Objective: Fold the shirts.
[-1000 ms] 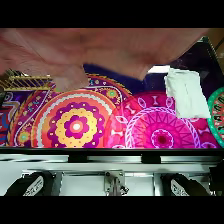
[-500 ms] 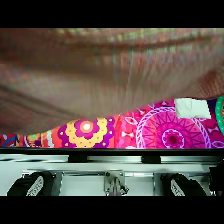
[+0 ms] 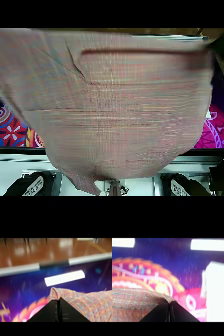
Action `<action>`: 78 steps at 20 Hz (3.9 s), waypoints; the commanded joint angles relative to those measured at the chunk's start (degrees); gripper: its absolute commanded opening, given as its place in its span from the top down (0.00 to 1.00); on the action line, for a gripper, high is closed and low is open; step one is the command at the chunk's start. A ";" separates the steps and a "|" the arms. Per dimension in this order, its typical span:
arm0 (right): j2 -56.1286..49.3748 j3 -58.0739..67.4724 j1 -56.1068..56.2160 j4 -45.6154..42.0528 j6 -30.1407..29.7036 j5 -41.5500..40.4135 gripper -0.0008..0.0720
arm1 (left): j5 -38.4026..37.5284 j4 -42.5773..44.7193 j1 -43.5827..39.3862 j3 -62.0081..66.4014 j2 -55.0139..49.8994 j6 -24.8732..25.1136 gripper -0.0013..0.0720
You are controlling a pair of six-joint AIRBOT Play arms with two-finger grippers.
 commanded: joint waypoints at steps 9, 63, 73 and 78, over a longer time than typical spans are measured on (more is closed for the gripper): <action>-37.20 -9.25 0.09 17.84 2.45 30.86 0.92 | 21.11 -9.31 -2.51 -13.88 -35.39 -0.79 0.95; -17.57 -59.80 -10.21 13.90 -6.82 10.58 0.12 | -6.12 -9.92 6.80 -56.22 -22.62 7.08 0.95; -16.59 -59.76 -2.08 15.80 -7.39 14.64 0.92 | -7.13 -10.21 6.80 -49.70 -19.50 9.79 0.95; -2.43 -43.56 -2.08 17.38 -13.35 14.43 0.92 | -7.69 -17.97 6.78 -25.99 -12.57 12.52 0.95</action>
